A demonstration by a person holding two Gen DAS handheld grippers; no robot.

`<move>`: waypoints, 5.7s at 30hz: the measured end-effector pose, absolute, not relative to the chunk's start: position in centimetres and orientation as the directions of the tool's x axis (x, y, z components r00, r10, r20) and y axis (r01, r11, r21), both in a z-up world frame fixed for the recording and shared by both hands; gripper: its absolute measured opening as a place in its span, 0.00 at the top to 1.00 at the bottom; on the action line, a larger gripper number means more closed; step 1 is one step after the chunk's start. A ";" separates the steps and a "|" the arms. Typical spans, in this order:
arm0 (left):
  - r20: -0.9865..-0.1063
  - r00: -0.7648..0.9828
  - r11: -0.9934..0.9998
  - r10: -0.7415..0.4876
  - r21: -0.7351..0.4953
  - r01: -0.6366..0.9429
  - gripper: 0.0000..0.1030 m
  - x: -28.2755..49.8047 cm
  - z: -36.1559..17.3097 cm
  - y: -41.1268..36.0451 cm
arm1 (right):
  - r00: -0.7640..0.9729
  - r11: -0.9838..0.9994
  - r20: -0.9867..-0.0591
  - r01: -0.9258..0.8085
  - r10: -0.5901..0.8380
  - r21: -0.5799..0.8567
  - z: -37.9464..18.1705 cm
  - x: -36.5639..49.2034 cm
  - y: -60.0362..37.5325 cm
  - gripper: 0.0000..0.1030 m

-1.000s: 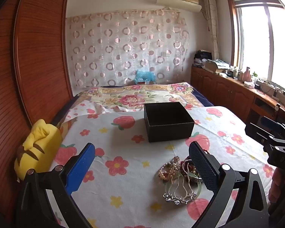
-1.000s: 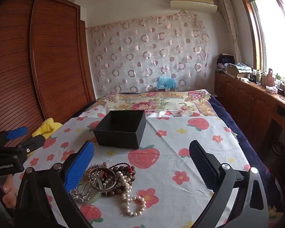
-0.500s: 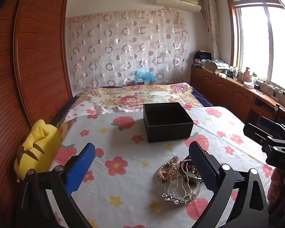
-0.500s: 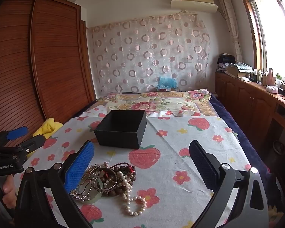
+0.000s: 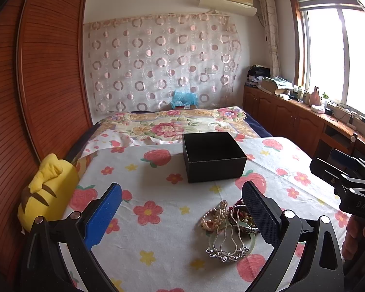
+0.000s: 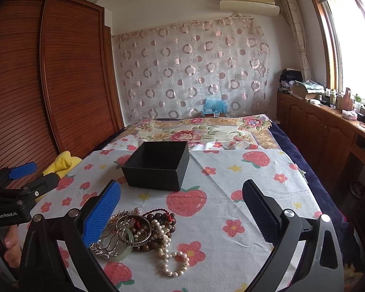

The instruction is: Organize jewelry

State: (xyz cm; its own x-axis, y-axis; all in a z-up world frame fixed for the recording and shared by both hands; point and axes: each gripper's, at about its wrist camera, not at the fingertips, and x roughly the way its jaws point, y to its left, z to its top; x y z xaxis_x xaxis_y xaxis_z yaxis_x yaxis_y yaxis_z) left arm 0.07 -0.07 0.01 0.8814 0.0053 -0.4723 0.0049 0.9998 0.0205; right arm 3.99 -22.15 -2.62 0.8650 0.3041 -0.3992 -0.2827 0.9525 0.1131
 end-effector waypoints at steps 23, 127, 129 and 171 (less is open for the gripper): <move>-0.473 0.881 1.000 0.003 0.020 0.007 0.07 0.4 -0.2 -0.1 | 0.865 0.952 -0.399 -0.283 0.305 0.114 -2.4 3.9 -22.2 0.02; -0.733 0.631 0.953 -0.254 -0.080 0.291 0.42 6.6 -9.2 -0.9 | 0.596 0.826 -0.650 -0.556 0.471 0.090 -7.8 11.7 -17.1 0.44; -0.737 0.621 0.949 -0.267 -0.089 0.302 0.50 6.9 -9.3 -1.2 | 0.599 0.828 -0.646 -0.553 0.473 0.094 -7.8 11.7 -17.4 0.44; -0.585 0.759 0.955 -0.285 -0.103 0.279 0.96 11.5 0.1 0.8 | 0.641 0.848 -0.608 -0.519 0.468 0.105 -6.6 11.8 -19.2 0.44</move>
